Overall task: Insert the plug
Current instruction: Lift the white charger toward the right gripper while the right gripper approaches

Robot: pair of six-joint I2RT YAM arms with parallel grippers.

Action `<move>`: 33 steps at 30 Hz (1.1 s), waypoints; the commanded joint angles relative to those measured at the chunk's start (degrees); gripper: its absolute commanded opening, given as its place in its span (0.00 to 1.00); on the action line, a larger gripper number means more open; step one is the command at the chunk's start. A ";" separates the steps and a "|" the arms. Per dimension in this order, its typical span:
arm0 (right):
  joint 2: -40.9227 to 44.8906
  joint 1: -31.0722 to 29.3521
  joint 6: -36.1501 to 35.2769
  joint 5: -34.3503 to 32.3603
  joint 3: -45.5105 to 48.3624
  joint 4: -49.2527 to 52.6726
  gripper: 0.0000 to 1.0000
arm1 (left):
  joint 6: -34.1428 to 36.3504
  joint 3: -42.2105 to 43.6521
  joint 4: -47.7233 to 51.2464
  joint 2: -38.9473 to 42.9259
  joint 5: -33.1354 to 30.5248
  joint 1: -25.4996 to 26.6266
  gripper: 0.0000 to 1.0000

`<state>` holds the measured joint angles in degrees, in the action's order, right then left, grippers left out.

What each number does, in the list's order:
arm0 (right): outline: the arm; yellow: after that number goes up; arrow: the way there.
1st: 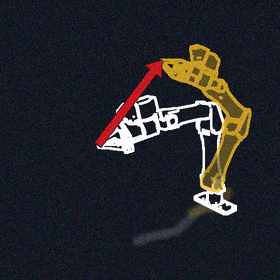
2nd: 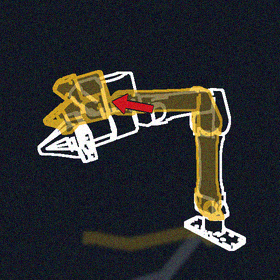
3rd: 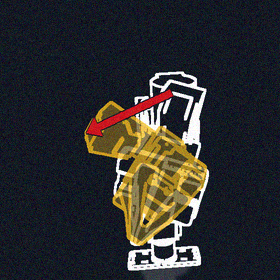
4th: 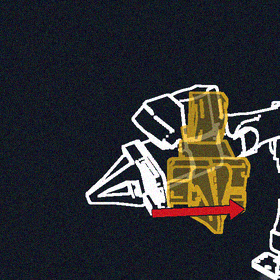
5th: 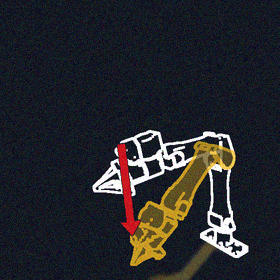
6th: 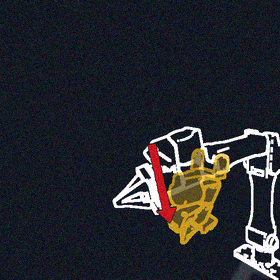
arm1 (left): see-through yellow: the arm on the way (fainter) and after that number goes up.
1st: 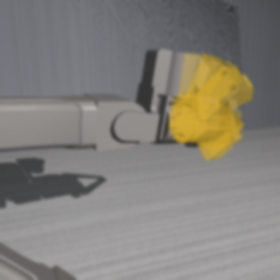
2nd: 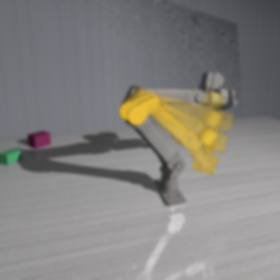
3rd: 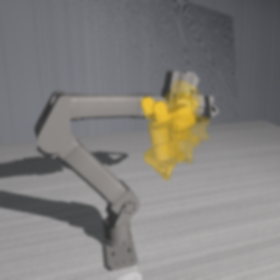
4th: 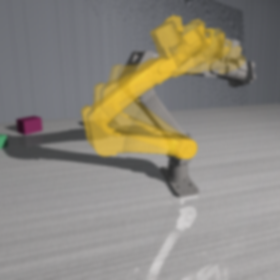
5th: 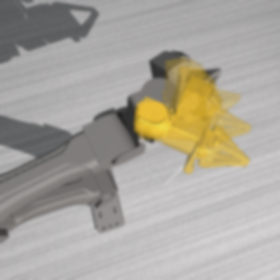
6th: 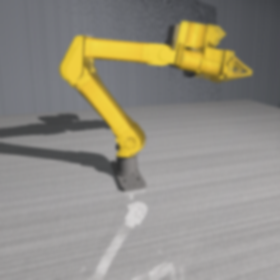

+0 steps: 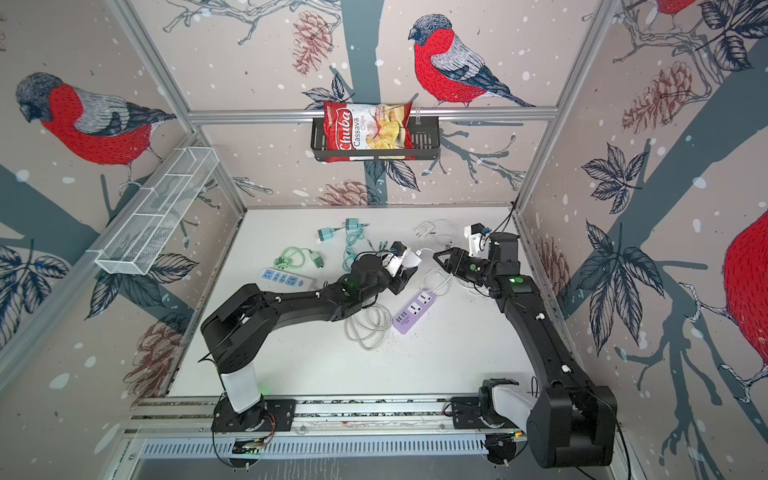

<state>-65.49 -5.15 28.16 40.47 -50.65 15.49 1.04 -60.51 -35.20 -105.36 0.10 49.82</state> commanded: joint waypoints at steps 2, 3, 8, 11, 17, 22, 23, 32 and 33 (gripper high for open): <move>0.46 -0.35 -2.71 2.14 0.24 0.43 0.57 | 3.05 2.09 -9.68 0.98 2.11 0.56 0.19; 0.69 -0.56 -3.16 2.16 0.40 0.83 0.57 | 3.62 2.83 -10.85 1.12 2.33 0.65 0.19; 1.66 -1.85 -3.90 1.43 0.72 2.30 0.57 | 5.91 5.72 -15.79 1.18 2.48 1.76 0.19; 2.37 -3.22 -4.30 -1.81 -0.59 4.39 0.56 | 7.68 5.89 -16.39 1.19 2.29 2.53 0.18; 4.49 -4.29 -4.78 -7.79 -3.49 6.82 0.57 | 9.29 8.05 -18.23 2.89 2.26 3.34 0.16; 3.59 -5.33 -5.72 -10.93 -5.80 8.55 0.58 | 9.86 10.38 -21.41 3.76 3.01 3.35 0.16; 3.37 -5.63 -5.94 -11.25 -6.07 8.75 0.58 | 9.95 10.66 -22.08 3.68 3.31 3.35 0.16; -0.30 -8.16 -6.90 -9.62 -6.12 7.19 0.59 | 10.53 13.96 -29.56 3.28 7.68 3.53 0.16; -0.70 -8.45 -7.01 -9.06 -6.12 6.57 0.59 | 10.84 14.38 -30.47 3.25 8.48 3.57 0.16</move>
<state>-65.47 -13.04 22.37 30.09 -56.38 24.01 10.85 -46.83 -58.74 -102.13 5.87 53.32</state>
